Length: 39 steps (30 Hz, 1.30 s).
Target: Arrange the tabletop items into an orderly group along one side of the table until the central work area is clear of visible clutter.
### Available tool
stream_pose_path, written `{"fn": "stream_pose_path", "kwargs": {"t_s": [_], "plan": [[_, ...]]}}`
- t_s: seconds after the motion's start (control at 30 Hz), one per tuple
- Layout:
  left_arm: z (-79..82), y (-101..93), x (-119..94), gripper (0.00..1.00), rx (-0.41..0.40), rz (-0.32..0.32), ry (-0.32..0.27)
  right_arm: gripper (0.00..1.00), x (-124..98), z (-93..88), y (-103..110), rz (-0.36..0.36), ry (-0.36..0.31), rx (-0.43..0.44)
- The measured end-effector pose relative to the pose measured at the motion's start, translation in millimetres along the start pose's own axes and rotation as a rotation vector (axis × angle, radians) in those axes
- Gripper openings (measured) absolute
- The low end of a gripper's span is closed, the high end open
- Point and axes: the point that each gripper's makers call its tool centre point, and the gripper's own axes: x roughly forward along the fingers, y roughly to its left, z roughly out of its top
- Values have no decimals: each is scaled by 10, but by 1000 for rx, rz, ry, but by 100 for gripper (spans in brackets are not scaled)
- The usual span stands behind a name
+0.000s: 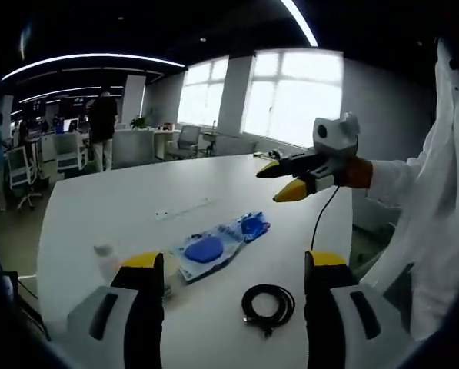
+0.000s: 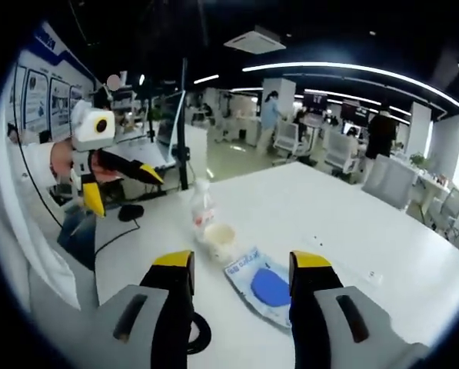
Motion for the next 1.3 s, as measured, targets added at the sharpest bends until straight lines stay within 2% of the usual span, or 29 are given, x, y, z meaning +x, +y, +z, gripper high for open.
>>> {"fn": "stream_pose_path", "kwargs": {"t_s": [0.17, 0.37, 0.57, 1.0, 1.3], "plan": [[28, -152, 118, 76, 15, -36, 3, 48, -241, -159, -30, -42, 17, 22], [29, -272, 242, 75, 15, -63, 5, 47, -412, -388, -13, -69, 46, 61], [-101, -372, 390, 74, 23, -84, 46, 46, -455, -594, 80, -76, 71, 99], [-514, -446, 711, 70, 9, -100, 137, 45, -251, -1098, 273, -96, 163, 215], [-920, -402, 973, 68, -25, -97, 222, 43, 12, -1423, 413, -96, 253, 256]]}}
